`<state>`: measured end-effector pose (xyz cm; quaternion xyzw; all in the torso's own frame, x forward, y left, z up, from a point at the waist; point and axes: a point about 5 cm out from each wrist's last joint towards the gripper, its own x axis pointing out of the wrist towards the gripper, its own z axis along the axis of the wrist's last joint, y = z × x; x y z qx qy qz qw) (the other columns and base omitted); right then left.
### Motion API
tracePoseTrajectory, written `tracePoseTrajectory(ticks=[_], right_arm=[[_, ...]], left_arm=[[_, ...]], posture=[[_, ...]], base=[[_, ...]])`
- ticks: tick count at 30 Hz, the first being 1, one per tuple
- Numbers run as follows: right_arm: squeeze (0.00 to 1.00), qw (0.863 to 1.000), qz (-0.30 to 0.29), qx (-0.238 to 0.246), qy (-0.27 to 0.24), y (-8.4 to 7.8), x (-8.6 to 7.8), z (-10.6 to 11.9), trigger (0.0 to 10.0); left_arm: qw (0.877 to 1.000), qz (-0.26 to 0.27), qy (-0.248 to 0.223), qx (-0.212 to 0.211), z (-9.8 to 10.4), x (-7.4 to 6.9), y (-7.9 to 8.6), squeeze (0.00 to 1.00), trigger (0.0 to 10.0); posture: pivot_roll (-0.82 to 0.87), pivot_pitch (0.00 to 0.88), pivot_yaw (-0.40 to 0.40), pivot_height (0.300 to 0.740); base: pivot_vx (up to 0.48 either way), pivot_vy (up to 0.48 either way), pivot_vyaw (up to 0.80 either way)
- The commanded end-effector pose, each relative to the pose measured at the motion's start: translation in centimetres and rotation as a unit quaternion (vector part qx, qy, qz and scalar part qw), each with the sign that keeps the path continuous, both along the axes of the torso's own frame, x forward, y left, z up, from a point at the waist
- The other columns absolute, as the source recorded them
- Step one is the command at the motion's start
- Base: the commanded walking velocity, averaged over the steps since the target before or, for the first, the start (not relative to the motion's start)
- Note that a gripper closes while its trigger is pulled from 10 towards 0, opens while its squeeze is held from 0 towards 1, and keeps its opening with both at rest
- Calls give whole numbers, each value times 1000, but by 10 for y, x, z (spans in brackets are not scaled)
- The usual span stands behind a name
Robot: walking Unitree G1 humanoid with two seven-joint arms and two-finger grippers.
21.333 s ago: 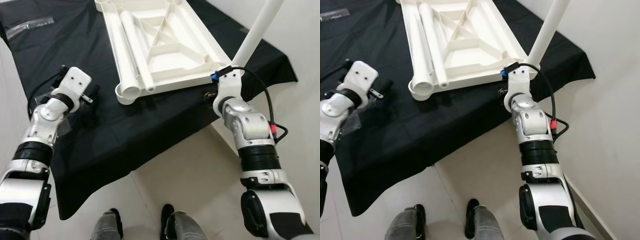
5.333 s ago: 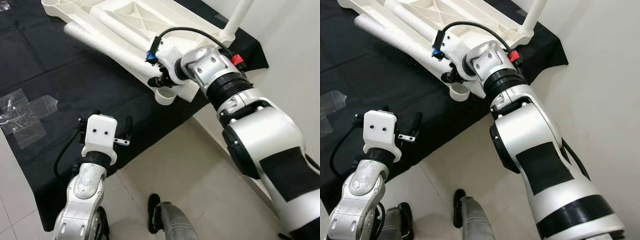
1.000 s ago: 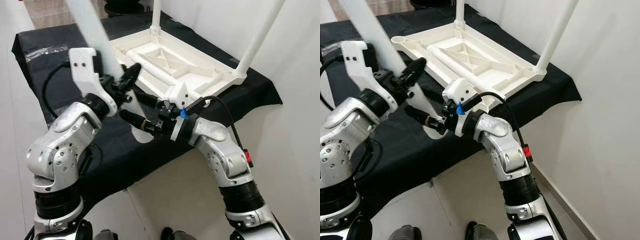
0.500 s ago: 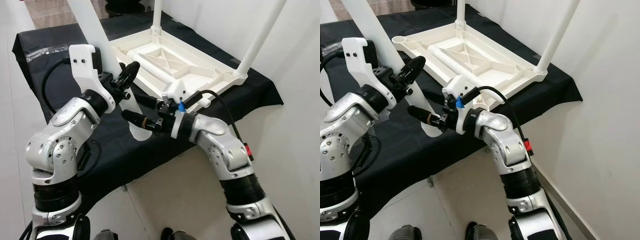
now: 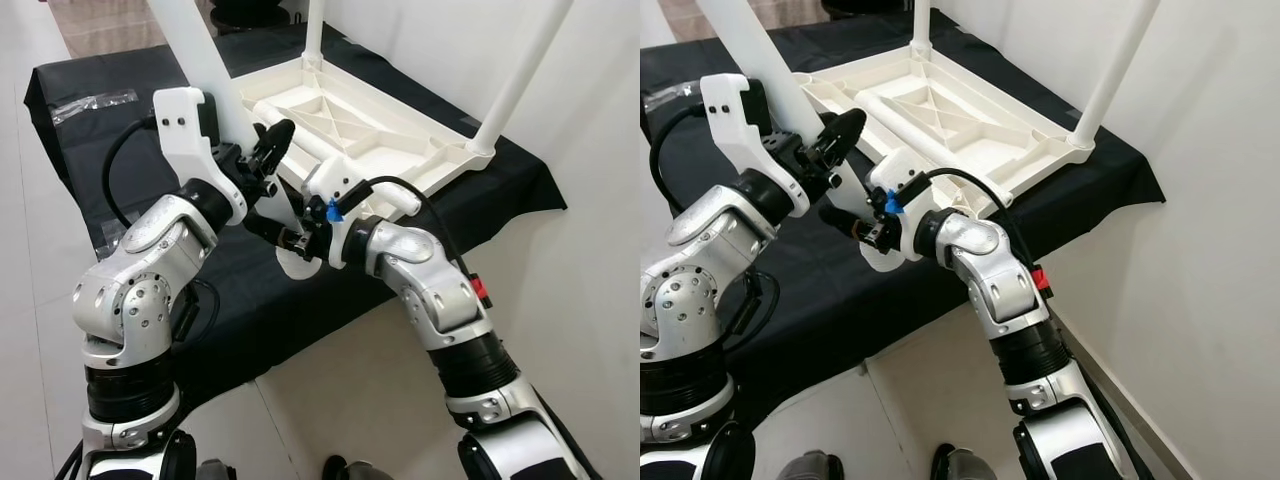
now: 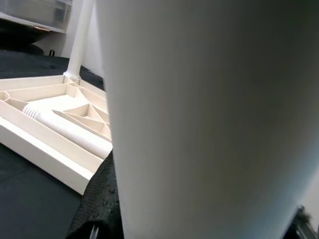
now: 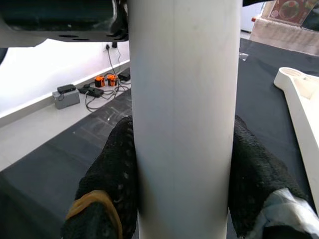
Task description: Building children table
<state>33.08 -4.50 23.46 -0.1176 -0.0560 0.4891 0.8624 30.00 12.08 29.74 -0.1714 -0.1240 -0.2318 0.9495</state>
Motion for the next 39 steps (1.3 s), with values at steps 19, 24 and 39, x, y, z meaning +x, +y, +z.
tracePoseTrajectory(ticks=[19,24,39], right_arm=[[0,989,-118,-83,26,-28,26,-26,0],[0,988,-129,-78,23,-32,30,-23,0],[0,995,-98,29,19,-28,23,-2,0]], left_arm=[[999,14,-31,36,12,-3,0,1000,10000],[998,37,-34,37,14,-1,9,0,10000],[997,64,-30,24,13,3,21,0,10000]], posture=[[48,106,-70,740],[49,110,-72,740],[44,111,-70,740]], base=[[0,0,0],[0,0,0],[0,0,0]])
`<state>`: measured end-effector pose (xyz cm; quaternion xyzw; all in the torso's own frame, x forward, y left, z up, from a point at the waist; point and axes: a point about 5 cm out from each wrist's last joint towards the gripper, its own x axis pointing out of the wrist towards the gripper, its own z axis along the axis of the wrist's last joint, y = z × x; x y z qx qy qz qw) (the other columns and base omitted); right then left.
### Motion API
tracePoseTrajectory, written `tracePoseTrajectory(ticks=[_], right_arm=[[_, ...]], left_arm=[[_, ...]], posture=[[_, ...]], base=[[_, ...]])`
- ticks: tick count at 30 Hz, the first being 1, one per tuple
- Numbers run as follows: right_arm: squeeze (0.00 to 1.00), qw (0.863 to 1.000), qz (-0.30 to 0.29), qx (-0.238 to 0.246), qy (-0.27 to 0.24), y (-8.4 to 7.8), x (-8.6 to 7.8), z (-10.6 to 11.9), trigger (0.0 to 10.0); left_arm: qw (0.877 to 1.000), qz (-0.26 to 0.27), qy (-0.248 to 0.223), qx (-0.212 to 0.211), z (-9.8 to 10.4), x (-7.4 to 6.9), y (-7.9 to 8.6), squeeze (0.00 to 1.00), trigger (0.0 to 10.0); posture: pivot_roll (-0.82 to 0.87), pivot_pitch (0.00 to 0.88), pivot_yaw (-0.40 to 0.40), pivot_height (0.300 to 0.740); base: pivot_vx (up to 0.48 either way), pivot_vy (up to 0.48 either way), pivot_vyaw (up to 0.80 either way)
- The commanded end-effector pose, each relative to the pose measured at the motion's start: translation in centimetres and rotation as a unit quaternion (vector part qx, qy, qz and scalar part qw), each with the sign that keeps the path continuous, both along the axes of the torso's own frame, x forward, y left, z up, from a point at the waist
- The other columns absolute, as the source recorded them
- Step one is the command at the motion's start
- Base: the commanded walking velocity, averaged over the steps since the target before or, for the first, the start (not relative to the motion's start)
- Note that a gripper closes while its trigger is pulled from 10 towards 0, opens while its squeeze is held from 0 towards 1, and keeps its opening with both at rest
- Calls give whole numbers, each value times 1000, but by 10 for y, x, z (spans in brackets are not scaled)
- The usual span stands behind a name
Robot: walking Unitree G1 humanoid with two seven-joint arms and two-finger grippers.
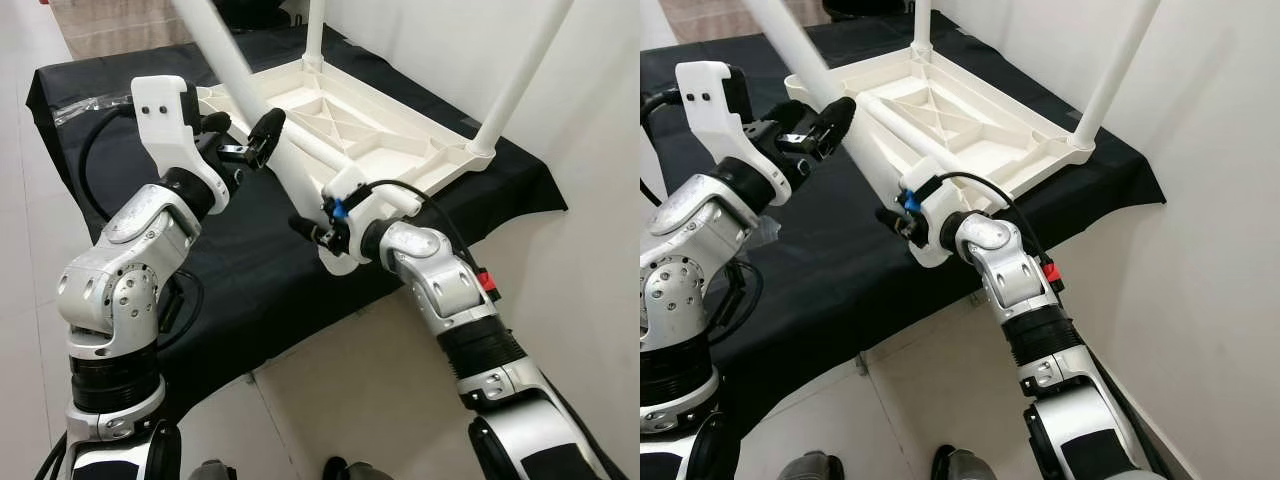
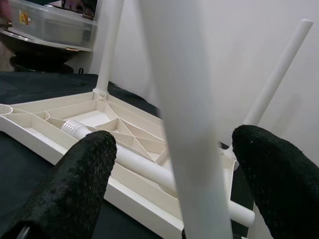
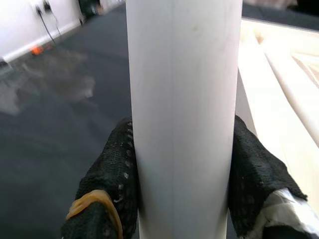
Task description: Building children table
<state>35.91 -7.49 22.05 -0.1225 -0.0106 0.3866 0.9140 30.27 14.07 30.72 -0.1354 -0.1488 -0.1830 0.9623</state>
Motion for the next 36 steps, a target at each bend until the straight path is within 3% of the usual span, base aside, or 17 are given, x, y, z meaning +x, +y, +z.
tracePoseTrajectory(ticks=[1,4,16,26,27,36], right_arm=[[0,999,20,43,-13,2,-5,12,0],[0,996,53,65,-17,7,-12,18,0],[0,992,117,54,-11,21,-28,6,0],[0,990,132,51,-12,23,-34,5,0],[0,990,134,51,-11,23,-34,5,0],[0,991,126,45,-7,22,-33,2,0]], left_arm=[[1000,6,-8,0,3,0,1,0,10000],[1000,9,-9,-3,4,1,2,0,10000],[1000,-2,-26,-7,14,3,0,0,10000],[1000,-3,-27,-5,14,3,-1,0,10000],[1000,-4,-29,-7,14,2,-1,0,0],[999,-7,-36,-5,13,1,-3,0,0]], posture=[[44,111,-70,740],[43,110,-73,740],[46,109,-73,740],[43,110,-73,740],[43,110,-73,740],[45,111,-74,740]], base=[[0,0,0],[0,0,0],[0,0,0],[0,0,0],[0,0,0],[0,0,0]])
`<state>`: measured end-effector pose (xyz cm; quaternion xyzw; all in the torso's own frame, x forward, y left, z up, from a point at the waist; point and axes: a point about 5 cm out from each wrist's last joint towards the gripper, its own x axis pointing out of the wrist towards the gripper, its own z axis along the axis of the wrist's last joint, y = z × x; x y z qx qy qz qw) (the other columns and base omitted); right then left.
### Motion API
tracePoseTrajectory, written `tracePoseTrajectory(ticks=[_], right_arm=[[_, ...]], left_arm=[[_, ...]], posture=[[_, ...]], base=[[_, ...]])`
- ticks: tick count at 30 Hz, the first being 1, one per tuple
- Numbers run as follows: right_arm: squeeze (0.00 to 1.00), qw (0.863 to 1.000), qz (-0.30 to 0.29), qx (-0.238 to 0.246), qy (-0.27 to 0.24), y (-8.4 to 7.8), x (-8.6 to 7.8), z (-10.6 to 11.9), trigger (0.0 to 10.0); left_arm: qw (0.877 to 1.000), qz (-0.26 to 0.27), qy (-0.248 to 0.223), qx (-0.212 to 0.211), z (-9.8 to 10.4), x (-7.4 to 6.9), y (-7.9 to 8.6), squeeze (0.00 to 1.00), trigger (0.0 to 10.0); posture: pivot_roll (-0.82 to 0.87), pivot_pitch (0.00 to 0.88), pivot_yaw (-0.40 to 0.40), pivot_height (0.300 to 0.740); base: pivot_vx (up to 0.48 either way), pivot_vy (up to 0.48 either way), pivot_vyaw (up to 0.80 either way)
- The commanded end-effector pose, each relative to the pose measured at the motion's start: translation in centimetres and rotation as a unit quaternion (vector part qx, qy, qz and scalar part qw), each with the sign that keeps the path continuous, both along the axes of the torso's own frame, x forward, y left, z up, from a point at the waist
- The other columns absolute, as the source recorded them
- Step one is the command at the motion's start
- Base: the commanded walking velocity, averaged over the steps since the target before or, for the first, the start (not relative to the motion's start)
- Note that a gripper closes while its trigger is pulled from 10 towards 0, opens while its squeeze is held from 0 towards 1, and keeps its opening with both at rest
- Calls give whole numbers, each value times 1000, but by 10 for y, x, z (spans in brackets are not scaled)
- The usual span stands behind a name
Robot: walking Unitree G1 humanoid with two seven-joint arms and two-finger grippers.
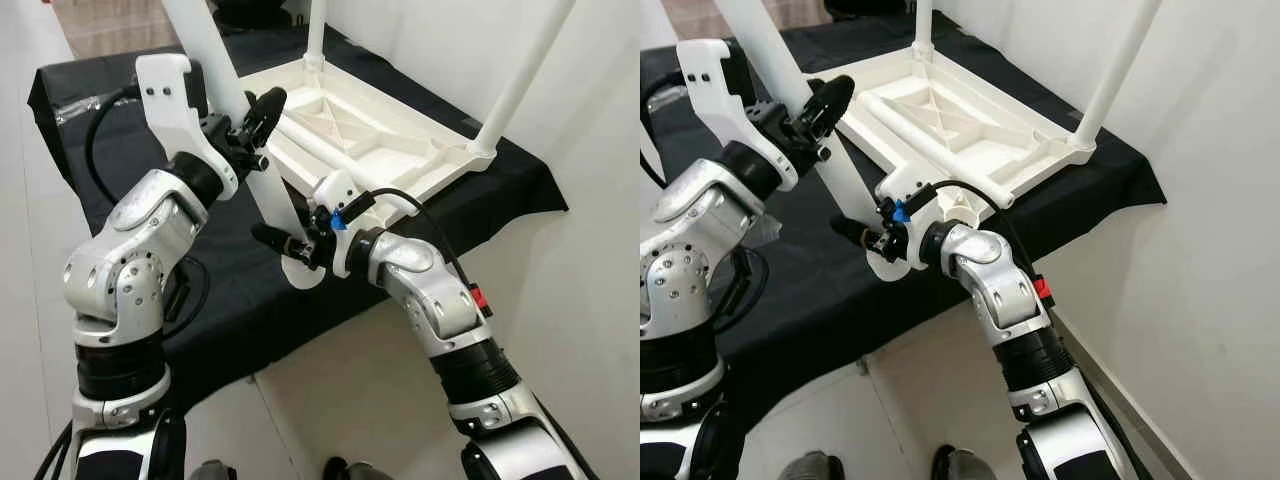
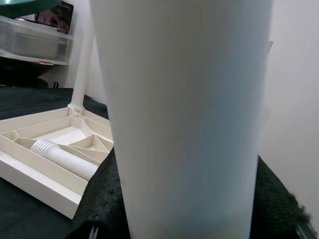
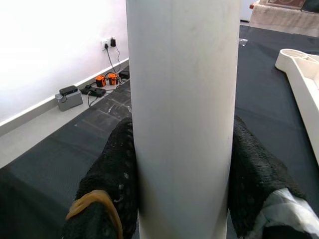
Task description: Building children table
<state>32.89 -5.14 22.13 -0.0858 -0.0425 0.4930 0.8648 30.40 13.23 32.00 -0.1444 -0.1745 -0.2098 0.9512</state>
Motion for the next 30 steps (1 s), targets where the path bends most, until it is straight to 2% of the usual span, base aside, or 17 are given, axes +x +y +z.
tracePoseTrajectory(ticks=[1,7,8,9,15,30], right_arm=[[0,1000,2,6,-4,-3,-2,1,0],[0,1000,-7,6,-6,-4,0,1,0],[0,1000,-20,5,-7,-5,2,2,10000],[0,999,-39,14,-4,-7,6,4,10000],[0,998,-61,30,5,-12,12,6,10000],[0,995,-87,51,10,-17,16,10,10000]], left_arm=[[1000,19,-9,5,0,-1,6,0,0],[1000,24,-6,5,0,0,7,0,0],[1000,27,-1,9,-1,0,8,0,10000],[999,30,5,12,-2,1,8,0,10000],[999,32,5,17,-3,2,11,0,10000],[999,22,8,28,-6,3,9,0,10000]], posture=[[45,112,-74,740],[45,112,-76,740],[46,112,-77,740],[46,111,-77,740],[46,110,-77,740],[44,101,-72,740]], base=[[0,0,0],[0,0,0],[0,0,0],[0,0,0],[0,0,-148],[0,0,-781]])
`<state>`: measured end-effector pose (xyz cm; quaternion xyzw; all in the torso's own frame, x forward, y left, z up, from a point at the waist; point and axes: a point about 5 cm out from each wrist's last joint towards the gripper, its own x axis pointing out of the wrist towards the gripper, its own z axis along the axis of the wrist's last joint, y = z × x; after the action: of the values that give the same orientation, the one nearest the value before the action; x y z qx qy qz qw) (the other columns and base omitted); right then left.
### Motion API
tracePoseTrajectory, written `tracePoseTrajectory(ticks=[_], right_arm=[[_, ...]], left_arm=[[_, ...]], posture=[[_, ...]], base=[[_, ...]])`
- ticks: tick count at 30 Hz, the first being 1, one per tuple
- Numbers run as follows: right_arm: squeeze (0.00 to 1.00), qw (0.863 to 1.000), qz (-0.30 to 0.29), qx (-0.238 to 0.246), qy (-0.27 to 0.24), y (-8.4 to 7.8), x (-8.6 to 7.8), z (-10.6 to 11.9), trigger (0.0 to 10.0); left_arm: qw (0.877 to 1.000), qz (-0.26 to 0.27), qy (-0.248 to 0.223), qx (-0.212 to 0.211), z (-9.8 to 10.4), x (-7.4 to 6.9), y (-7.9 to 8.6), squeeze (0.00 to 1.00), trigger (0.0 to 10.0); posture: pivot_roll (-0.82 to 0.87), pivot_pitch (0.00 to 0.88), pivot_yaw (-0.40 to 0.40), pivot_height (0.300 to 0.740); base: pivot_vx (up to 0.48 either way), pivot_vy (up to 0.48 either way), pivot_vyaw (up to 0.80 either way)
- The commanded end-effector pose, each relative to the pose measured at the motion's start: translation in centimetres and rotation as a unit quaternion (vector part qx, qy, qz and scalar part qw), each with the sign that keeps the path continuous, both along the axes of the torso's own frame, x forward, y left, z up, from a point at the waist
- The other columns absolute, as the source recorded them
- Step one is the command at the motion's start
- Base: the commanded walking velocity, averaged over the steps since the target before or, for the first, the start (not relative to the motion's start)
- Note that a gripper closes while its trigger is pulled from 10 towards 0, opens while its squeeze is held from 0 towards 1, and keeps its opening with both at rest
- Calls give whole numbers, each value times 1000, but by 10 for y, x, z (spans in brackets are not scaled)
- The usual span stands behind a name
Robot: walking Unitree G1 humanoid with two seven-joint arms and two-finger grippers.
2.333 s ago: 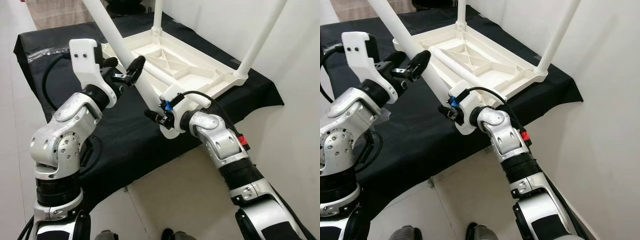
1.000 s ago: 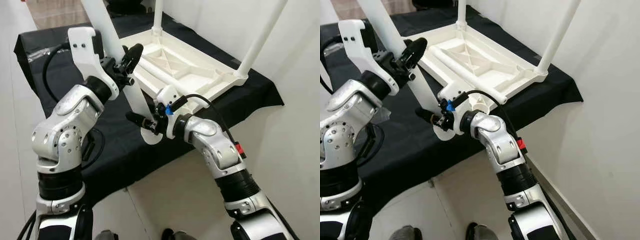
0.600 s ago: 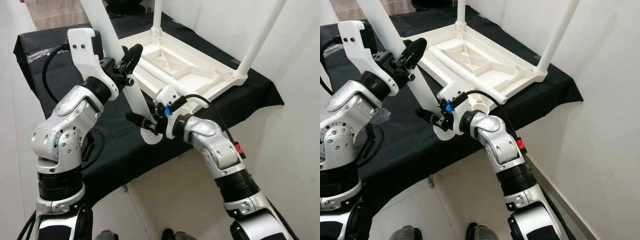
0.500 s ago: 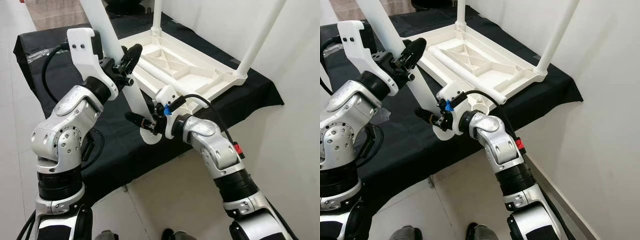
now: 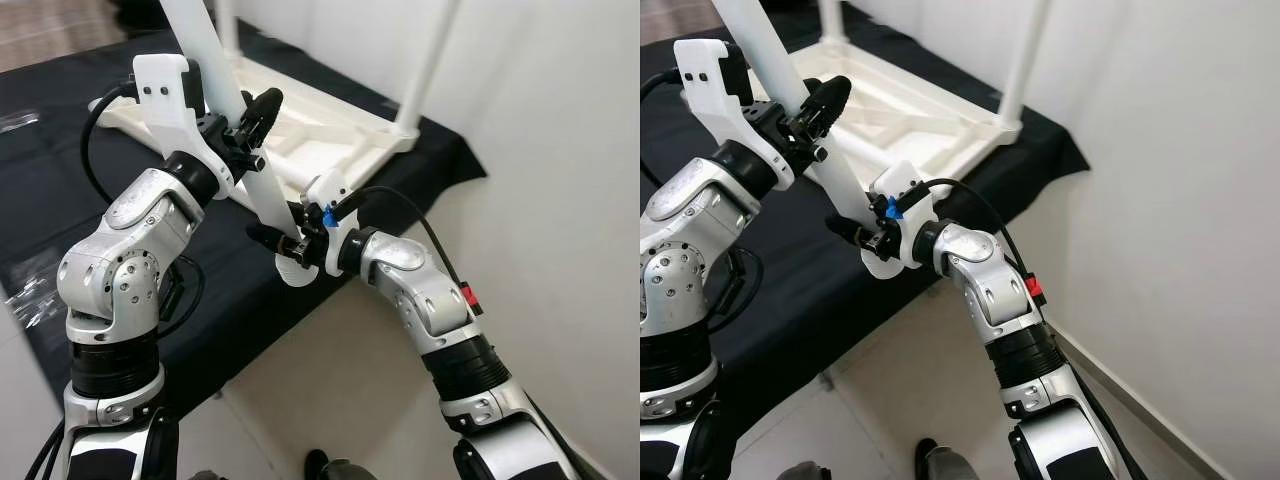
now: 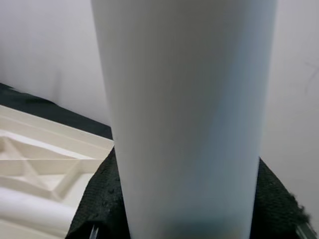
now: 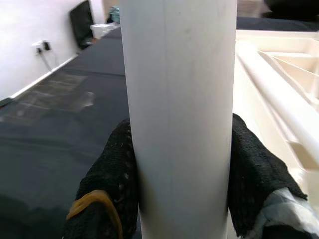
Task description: Building children table
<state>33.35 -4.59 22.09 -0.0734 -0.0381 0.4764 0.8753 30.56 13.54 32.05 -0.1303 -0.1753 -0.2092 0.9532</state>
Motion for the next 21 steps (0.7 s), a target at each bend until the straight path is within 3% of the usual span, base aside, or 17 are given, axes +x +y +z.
tracePoseTrajectory(ticks=[1,7,11,18,19,21], right_arm=[[0,997,-68,42,-1,-22,11,12,10000],[0,996,-65,52,-8,-22,11,17,10000],[0,996,-63,59,-13,-21,11,20,10000],[0,995,-67,78,-12,-21,14,28,10000],[1000,994,-71,80,-14,-23,16,29,10000],[1000,994,-72,80,-20,-25,18,32,10000]], left_arm=[[1000,19,11,15,-7,1,6,0,10000],[1000,20,11,17,-7,2,6,0,10000],[1000,17,9,20,-6,3,7,0,10000],[997,-46,5,60,-6,3,10,0,10000],[996,-49,4,70,-6,4,12,0,10000],[995,-51,2,81,-5,6,16,0,10000]], posture=[[43,100,-70,740],[41,97,-70,740],[41,95,-69,740],[46,97,-75,740],[46,97,-75,740],[48,103,-75,740]], base=[[0,0,-781],[0,0,-616],[0,0,0],[0,0,0],[0,0,0],[0,0,0]])
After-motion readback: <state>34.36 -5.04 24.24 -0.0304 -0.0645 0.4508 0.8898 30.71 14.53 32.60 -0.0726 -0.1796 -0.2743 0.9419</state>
